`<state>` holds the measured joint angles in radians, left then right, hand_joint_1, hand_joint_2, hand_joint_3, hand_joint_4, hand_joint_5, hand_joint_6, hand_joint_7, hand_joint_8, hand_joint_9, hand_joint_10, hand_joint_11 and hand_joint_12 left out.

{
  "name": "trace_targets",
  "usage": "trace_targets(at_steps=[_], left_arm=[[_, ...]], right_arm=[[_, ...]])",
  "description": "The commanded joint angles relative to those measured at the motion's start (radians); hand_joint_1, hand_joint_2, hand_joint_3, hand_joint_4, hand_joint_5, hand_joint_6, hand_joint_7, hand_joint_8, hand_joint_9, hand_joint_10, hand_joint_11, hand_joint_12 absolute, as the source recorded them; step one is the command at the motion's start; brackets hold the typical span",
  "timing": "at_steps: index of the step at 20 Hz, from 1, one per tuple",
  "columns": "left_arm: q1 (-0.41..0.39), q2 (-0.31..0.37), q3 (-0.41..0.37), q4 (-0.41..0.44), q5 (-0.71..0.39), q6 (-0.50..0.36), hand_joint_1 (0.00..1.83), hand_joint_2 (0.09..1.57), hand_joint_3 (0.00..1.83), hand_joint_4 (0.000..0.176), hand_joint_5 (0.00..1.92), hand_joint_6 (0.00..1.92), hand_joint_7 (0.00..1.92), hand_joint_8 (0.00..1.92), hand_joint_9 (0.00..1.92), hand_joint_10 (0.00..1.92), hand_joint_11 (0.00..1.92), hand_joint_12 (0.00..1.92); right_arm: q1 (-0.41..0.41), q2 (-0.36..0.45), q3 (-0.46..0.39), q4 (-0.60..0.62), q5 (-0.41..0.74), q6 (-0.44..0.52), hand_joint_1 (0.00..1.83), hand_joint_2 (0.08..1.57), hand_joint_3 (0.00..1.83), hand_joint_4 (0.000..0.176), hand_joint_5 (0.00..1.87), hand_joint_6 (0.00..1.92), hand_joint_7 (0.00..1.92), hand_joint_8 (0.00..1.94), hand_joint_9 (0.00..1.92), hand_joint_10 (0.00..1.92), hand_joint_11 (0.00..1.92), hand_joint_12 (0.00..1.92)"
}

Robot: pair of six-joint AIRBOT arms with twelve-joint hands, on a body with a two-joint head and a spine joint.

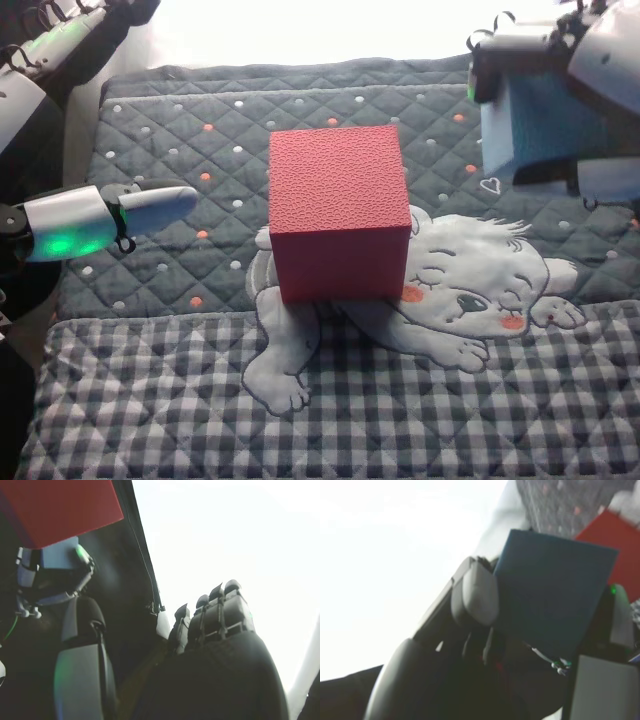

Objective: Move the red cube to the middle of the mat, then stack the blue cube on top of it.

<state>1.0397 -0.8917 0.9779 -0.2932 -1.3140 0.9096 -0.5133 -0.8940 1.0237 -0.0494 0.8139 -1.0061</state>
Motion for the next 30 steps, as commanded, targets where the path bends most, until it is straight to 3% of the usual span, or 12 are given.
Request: trace_targets(at_steps=[1,5,7,9,12,13,23,24,25,26,28,30], left_arm=[[-0.007,-0.004,0.007,0.002,-0.131,-0.004,0.80,0.97,0.01,0.117,0.00,0.00,0.00,0.00,0.00,0.00,0.00,0.00],[-0.004,-0.008,0.009,0.002,-0.126,-0.004,0.75,0.99,0.01,0.140,0.00,0.00,0.00,0.00,0.00,0.00,0.00,0.00],[-0.004,-0.015,0.014,0.001,-0.126,-0.004,0.72,1.01,0.02,0.133,0.00,0.00,0.00,0.00,0.00,0.00,0.00,0.00],[-0.004,-0.016,0.015,0.000,-0.126,-0.004,0.73,1.03,0.02,0.118,0.00,0.00,0.00,0.00,0.00,0.00,0.00,0.00],[-0.004,-0.018,0.018,-0.004,-0.125,-0.004,0.73,1.04,0.02,0.153,0.00,0.00,0.00,0.00,0.00,0.00,0.00,0.00],[-0.004,-0.020,0.020,-0.005,-0.123,-0.004,0.74,1.05,0.02,0.148,0.00,0.00,0.00,0.00,0.00,0.00,0.00,0.00],[-0.002,-0.037,0.034,-0.027,-0.108,-0.004,0.74,1.08,0.01,0.135,0.01,0.00,0.00,0.00,0.00,0.00,0.00,0.00],[-0.002,-0.039,0.035,-0.029,-0.108,-0.004,0.73,1.09,0.01,0.153,0.02,0.00,0.00,0.00,0.00,0.00,0.00,0.00],[-0.001,-0.039,0.034,-0.032,-0.109,-0.004,0.73,1.10,0.01,0.165,0.00,0.00,0.00,0.00,0.00,0.00,0.00,0.00],[0.000,-0.039,0.034,-0.037,-0.111,-0.004,0.73,1.10,0.01,0.165,0.00,0.00,0.00,0.00,0.00,0.00,0.00,0.00],[0.006,-0.040,0.034,-0.050,-0.114,-0.004,0.70,1.10,0.01,0.170,0.00,0.00,0.00,0.00,0.00,0.00,0.00,0.00],[0.020,-0.040,0.033,-0.074,-0.126,-0.005,0.70,1.09,0.01,0.167,0.00,0.00,0.00,0.00,0.00,0.00,0.00,0.00]], right_arm=[[0.029,-0.001,0.001,-0.008,0.155,-0.001,1.52,0.77,0.98,0.000,1.03,1.92,1.13,1.94,1.35,1.92,1.48,1.92],[0.051,-0.018,-0.001,-0.080,0.252,0.070,1.42,0.88,0.73,0.000,1.23,1.92,1.34,1.94,1.43,1.92,1.53,1.92],[0.063,-0.038,-0.001,-0.101,0.259,0.073,1.47,0.92,0.64,0.000,1.27,1.92,1.41,1.94,1.51,1.92,1.60,1.92],[0.075,-0.060,0.003,-0.118,0.259,0.074,1.51,0.86,0.81,0.000,1.23,1.92,1.39,1.94,1.48,1.92,1.58,1.92],[0.105,-0.082,0.008,-0.146,0.257,0.075,1.50,0.87,0.80,0.000,1.21,1.92,1.36,1.94,1.44,1.92,1.54,1.92],[0.111,-0.087,0.010,-0.148,0.256,0.075,1.50,0.87,0.79,0.000,1.18,1.92,1.37,1.94,1.45,1.92,1.54,1.92],[0.151,-0.222,0.099,-0.193,0.152,0.170,1.51,1.05,0.37,0.000,1.16,1.92,1.26,1.94,1.33,1.92,1.45,1.92],[0.151,-0.224,0.099,-0.203,0.135,0.170,1.47,1.06,0.33,0.000,1.08,1.92,1.19,1.94,1.30,1.92,1.44,1.92],[0.151,-0.225,0.099,-0.205,0.111,0.170,1.36,0.86,0.94,0.000,0.95,1.92,0.83,1.93,1.16,1.92,1.30,1.92],[0.151,-0.226,0.101,-0.205,0.082,0.170,1.36,0.86,0.94,0.000,0.95,1.92,0.83,1.93,1.16,1.92,1.30,1.92],[0.150,-0.226,0.103,-0.211,0.047,0.170,1.10,1.10,0.54,0.000,0.60,1.60,0.63,1.88,0.76,1.92,0.92,1.92],[0.150,-0.226,0.106,-0.240,-0.005,0.170,0.61,1.13,0.20,0.000,0.05,0.93,0.12,1.18,0.11,1.55,0.08,1.90]])
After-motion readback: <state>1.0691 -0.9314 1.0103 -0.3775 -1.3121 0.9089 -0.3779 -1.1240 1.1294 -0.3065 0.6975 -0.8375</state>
